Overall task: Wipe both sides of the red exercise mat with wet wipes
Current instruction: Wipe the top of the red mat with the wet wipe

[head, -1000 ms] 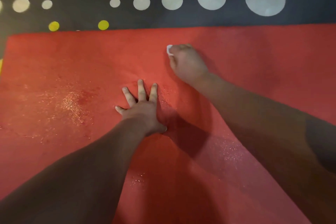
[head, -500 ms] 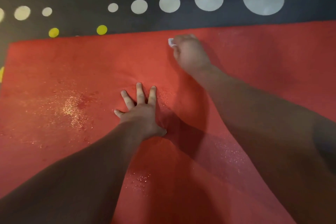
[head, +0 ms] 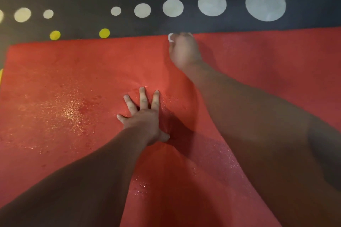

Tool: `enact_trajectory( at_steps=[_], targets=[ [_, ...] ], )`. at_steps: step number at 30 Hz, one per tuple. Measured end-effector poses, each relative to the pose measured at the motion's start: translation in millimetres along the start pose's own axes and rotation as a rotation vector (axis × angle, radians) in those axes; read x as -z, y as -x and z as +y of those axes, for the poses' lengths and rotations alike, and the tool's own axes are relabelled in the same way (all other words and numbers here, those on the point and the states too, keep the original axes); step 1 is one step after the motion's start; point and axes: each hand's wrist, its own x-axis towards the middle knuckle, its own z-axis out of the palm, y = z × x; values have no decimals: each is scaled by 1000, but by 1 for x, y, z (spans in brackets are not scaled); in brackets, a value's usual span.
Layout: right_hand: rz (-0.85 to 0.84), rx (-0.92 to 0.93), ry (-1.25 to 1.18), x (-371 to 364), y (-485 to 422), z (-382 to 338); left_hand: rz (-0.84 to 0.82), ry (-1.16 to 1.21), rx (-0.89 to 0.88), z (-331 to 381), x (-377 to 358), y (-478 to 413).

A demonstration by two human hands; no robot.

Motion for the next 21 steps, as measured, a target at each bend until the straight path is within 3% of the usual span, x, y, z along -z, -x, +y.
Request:
enact_trajectory(
  at_steps=[4,7,10,12,16,18,19,21],
  targets=[
    [67,48,122,10,-8,49,2,-2,-8,-2,-1,0],
    [137,-155,290,23,-5,92,-5,0,-6,-2,-1,-1],
    [190,-287,263,27,4,86,-10,-1,-3,0,-1,-1],
    [184,-233,165,21,7,52,-9,0,-1,1,0,-1],
    [9,51,-3,4,20,-5,-11,6,-5,0,2,1],
    [103,122,-2,10,22,8,-10,6,-11,-1,2,2],
    [187,106,28,12,22,26,-10,4,-12,-1,2,2],
    [259,-101,100,17,24,75,-11,1,-9,0,1,1]
  ],
)
